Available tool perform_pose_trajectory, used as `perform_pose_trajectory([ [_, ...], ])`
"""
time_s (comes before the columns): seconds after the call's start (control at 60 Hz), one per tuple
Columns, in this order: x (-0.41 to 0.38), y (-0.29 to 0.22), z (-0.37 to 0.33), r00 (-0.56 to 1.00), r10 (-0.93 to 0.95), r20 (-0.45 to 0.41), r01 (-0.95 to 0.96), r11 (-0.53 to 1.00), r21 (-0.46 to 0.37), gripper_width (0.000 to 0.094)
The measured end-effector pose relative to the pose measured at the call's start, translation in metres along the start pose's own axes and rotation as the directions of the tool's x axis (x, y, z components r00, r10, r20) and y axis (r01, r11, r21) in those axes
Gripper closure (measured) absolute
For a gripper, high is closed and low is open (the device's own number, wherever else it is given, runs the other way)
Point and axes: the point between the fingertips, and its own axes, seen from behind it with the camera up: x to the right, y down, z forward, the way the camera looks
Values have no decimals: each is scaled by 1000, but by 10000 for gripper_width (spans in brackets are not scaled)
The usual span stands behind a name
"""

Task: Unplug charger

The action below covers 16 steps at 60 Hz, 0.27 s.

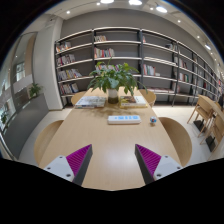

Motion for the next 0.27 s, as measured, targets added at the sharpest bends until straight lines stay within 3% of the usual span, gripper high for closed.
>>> perform_pose_trajectory([
  [0.267,-5,9,-6,1000,4,0,-4,1000,-10,74],
])
